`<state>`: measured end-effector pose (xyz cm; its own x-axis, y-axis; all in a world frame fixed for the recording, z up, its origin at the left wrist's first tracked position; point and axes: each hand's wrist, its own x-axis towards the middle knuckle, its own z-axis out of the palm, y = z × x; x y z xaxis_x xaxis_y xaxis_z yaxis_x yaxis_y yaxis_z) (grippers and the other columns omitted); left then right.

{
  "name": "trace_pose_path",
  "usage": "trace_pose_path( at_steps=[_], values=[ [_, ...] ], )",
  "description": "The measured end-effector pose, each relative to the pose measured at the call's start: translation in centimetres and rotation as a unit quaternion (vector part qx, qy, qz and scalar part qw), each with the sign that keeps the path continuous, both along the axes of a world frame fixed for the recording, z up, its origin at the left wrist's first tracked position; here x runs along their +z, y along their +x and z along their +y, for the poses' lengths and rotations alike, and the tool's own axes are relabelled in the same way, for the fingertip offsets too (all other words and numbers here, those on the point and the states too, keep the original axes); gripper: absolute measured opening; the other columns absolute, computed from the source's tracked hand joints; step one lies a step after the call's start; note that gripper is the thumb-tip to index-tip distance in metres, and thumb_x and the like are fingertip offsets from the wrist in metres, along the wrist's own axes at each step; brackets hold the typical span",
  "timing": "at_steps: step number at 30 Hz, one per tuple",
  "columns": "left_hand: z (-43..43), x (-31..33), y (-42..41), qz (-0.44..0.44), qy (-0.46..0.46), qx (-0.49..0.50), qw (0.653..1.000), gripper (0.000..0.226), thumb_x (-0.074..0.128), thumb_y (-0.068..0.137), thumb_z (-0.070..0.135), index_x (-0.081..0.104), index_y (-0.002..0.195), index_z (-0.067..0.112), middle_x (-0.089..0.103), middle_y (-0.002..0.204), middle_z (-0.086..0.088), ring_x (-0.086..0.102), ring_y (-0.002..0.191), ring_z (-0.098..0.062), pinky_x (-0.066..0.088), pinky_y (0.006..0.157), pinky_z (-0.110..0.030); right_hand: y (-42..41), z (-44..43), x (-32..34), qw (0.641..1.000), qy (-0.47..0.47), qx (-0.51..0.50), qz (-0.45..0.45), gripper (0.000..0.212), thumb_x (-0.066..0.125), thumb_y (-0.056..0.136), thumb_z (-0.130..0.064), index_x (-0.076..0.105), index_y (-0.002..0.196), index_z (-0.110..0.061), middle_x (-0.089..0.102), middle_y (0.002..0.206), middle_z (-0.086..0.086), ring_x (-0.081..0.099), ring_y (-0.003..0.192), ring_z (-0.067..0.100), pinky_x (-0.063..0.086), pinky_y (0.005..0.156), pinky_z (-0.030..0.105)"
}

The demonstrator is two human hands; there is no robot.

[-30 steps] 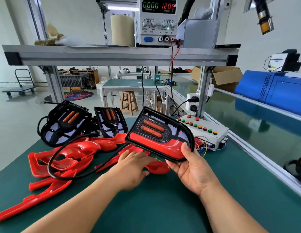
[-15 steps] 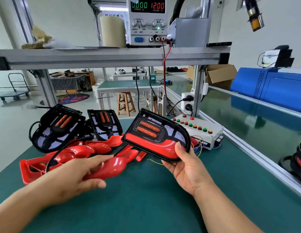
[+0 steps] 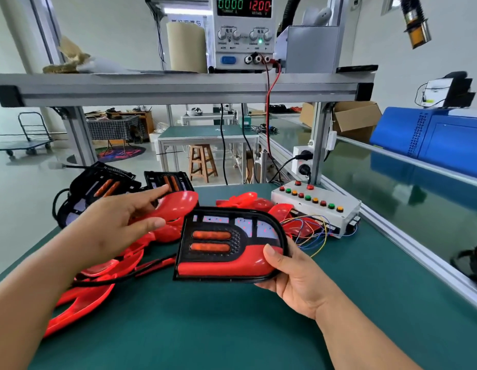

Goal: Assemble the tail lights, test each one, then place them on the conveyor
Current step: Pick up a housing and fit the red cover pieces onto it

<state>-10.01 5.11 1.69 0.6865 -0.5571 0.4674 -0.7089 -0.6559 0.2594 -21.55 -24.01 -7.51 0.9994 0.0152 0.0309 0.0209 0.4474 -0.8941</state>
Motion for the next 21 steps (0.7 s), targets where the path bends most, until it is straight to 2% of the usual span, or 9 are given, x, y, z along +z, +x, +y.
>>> trace_pose_path(
  at_steps=[3,5,9,12,15,17,21],
  values=[
    [-0.4,-1.9,2.0,0.031,0.009,0.096,0.995,0.057,0.066,0.084,0.046,0.044,0.137,0.048,0.069,0.111,0.005,0.062,0.104,-0.018,0.044,0.084,-0.030,-0.3,0.2,0.1,0.998,-0.063,0.004,0.011,0.046,0.077,0.075,-0.025,0.059,0.117,-0.021,0.073,0.097,0.004,0.070,0.078,0.019,0.058,0.058,0.031],
    [-1.1,-3.8,2.9,0.061,0.027,0.131,0.989,0.056,0.067,0.087,0.040,0.048,0.139,0.039,0.069,0.118,0.000,0.061,0.111,-0.022,0.045,0.090,-0.033,-0.4,0.5,0.0,0.994,-0.104,0.002,0.020,0.048,0.079,0.076,-0.025,0.056,0.118,-0.022,0.073,0.096,-0.001,0.070,0.079,0.017,0.057,0.056,0.031],
    [-2.9,-6.5,3.5,0.074,0.042,0.166,0.982,0.055,0.068,0.086,0.041,0.050,0.137,0.041,0.068,0.121,0.001,0.061,0.113,-0.024,0.048,0.093,-0.034,-0.5,0.6,0.3,0.990,-0.132,-0.014,0.050,0.058,0.078,0.071,-0.032,0.052,0.121,-0.023,0.073,0.098,0.000,0.071,0.080,0.020,0.055,0.055,0.031],
    [-3.7,-7.2,3.7,0.076,0.073,0.152,0.983,0.054,0.069,0.084,0.041,0.052,0.135,0.044,0.069,0.118,0.006,0.062,0.111,-0.019,0.047,0.086,-0.029,-0.9,0.2,0.6,0.985,-0.154,0.006,0.082,0.056,0.074,0.070,-0.040,0.051,0.119,-0.027,0.074,0.086,0.005,0.069,0.062,0.031,0.052,0.044,0.026],
    [-4.1,-6.6,3.9,0.107,0.094,0.133,0.981,0.054,0.067,0.084,0.046,0.051,0.135,0.042,0.065,0.125,0.008,0.059,0.117,-0.017,0.047,0.093,-0.030,-1.0,-0.2,0.8,0.975,-0.191,0.023,0.110,0.058,0.077,0.069,-0.046,0.050,0.117,-0.026,0.072,0.074,0.010,0.067,0.052,0.027,0.048,0.038,0.021],
    [-4.8,-5.6,4.1,0.094,0.085,0.133,0.983,0.050,0.066,0.085,0.047,0.054,0.134,0.038,0.062,0.127,0.003,0.057,0.119,-0.020,0.046,0.098,-0.034,-0.9,-0.3,1.0,0.972,-0.200,0.029,0.122,0.060,0.080,0.070,-0.047,0.050,0.116,-0.024,0.070,0.069,0.011,0.067,0.051,0.026,0.047,0.037,0.020],
    [-9.2,-2.6,4.6,0.104,0.041,0.083,0.990,0.026,0.066,0.088,0.036,0.070,0.115,0.034,0.067,0.100,0.012,0.059,0.090,-0.007,0.042,0.084,-0.022,-0.8,-0.5,1.3,0.971,-0.191,0.045,0.137,0.040,0.070,0.086,-0.037,0.049,0.118,-0.024,0.069,0.071,0.011,0.067,0.052,0.025,0.049,0.037,0.021]
  ],
)
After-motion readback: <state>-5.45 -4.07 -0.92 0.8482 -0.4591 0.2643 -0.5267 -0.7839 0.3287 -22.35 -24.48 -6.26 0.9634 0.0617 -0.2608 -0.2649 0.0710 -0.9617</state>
